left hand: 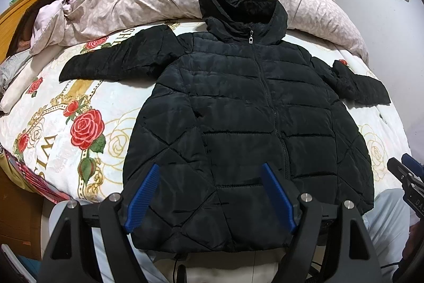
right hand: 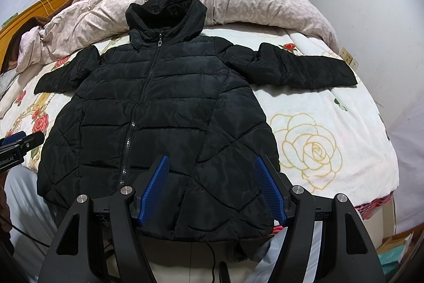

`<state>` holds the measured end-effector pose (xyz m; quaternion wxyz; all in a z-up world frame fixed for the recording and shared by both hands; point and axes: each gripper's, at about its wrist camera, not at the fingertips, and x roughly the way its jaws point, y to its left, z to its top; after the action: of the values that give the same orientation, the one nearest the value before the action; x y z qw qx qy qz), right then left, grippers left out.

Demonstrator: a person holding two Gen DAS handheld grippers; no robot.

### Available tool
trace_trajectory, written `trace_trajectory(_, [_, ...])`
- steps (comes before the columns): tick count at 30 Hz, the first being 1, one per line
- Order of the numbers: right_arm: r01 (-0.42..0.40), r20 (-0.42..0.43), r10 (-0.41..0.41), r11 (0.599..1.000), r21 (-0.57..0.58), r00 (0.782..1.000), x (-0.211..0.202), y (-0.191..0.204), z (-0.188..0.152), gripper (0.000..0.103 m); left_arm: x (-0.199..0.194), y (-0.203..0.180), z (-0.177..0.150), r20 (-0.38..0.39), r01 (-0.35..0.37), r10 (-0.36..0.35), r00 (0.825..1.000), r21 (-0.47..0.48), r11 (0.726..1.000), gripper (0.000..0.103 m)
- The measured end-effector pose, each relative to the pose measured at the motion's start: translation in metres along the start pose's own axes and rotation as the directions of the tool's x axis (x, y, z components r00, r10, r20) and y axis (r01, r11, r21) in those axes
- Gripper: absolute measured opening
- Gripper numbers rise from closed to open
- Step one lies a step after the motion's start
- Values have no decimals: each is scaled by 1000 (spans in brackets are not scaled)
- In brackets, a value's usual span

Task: Fold large clothes

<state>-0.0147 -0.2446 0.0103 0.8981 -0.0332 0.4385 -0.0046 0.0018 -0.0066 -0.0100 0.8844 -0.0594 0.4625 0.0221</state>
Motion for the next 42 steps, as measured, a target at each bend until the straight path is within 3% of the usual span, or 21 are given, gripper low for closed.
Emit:
trace_trajectory(29, [2, -28, -3, 1000, -30, 1000, 12, 9, 2, 68, 8, 1, -6, -25, 16, -16, 1000, -5, 1000, 81])
trace_trajectory(42, [-33, -41, 30, 995, -91, 999, 44, 30, 27, 68, 36, 18, 15, -39, -13, 13, 999, -1, 1000, 81])
